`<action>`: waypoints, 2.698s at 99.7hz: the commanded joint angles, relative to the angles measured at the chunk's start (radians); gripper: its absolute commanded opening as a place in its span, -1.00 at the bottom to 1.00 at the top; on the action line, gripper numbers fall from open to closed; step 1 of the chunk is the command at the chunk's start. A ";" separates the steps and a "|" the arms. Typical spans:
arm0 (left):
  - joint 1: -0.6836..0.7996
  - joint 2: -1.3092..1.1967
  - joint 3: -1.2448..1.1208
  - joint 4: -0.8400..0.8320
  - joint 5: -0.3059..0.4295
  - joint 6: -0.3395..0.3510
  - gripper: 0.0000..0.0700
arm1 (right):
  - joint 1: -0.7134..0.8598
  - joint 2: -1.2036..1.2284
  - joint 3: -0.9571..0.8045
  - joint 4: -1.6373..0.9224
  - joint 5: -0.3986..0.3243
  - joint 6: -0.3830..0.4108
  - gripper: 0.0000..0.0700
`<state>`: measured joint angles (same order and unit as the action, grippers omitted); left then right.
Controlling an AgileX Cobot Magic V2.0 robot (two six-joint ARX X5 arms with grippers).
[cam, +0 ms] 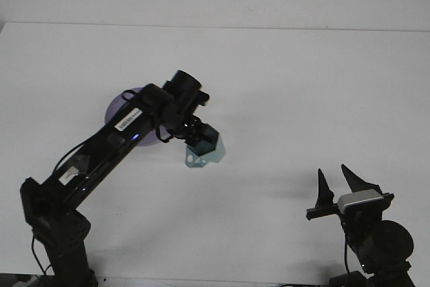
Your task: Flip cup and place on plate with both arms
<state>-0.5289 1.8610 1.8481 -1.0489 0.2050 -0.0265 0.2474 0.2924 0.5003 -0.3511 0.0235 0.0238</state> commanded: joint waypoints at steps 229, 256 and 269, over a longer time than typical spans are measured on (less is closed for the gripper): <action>0.499 -0.565 0.102 -0.046 -0.108 0.095 -0.96 | 0.001 0.003 0.006 0.007 0.002 0.014 0.03; 0.499 -1.023 -0.640 0.446 -0.108 0.084 -0.96 | 0.001 0.003 0.004 0.007 0.003 0.028 0.03; 0.499 -1.223 -0.958 0.686 -0.107 0.069 -0.96 | 0.001 0.003 0.004 0.007 0.003 0.027 0.03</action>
<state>-0.0303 0.7044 1.0321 -0.4728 0.0994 0.0578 0.2474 0.2924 0.5003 -0.3519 0.0235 0.0349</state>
